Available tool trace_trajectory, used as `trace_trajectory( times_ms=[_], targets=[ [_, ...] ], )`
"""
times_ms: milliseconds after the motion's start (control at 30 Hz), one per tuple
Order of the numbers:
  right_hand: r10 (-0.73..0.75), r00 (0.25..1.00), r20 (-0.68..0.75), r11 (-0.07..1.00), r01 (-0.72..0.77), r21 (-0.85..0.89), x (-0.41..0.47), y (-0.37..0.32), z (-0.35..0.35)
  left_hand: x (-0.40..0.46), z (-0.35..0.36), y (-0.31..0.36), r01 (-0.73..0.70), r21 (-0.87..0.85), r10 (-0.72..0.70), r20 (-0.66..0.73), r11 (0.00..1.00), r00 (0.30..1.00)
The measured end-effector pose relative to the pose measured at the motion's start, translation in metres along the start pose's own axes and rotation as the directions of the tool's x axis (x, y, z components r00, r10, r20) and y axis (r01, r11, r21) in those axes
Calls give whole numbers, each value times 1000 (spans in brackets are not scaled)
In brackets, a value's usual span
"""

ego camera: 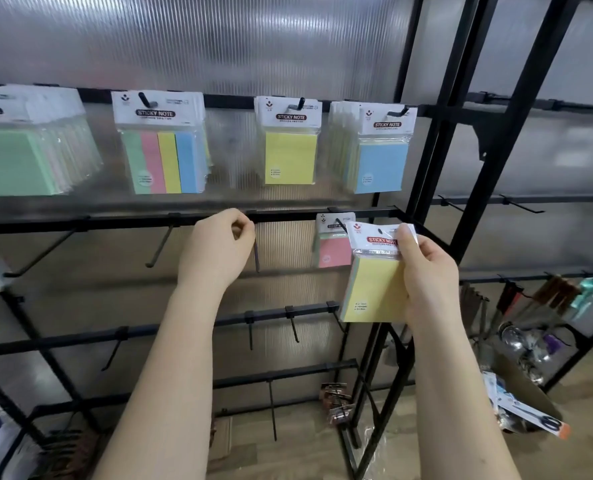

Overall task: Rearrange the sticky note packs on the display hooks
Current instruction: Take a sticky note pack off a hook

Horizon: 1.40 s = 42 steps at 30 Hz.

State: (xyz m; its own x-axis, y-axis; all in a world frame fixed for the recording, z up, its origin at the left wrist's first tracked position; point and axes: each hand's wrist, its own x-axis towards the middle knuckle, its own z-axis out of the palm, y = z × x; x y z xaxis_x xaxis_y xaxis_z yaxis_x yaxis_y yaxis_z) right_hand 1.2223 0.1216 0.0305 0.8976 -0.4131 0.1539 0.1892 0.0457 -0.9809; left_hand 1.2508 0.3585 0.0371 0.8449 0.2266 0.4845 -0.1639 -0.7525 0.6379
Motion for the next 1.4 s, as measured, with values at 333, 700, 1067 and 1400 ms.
trace_trajectory(
  times_ms=[333,700,1067,1400],
  targets=[
    [-134,990,47,991,135,-7,-3,-20,47,-8,-22,-45,103,161,-110,32,982,993],
    [-405,911,79,914,401,56,41,-65,109,2,-8,-64,197,190,-206,31,962,978],
    [-445,896,19,889,439,129,72,-80,137,20,6,-64,226,247,-251,75,942,965],
    [-415,910,12,909,414,41,92,-67,153,22,15,-69,214,250,-247,108,944,963]
  ],
)
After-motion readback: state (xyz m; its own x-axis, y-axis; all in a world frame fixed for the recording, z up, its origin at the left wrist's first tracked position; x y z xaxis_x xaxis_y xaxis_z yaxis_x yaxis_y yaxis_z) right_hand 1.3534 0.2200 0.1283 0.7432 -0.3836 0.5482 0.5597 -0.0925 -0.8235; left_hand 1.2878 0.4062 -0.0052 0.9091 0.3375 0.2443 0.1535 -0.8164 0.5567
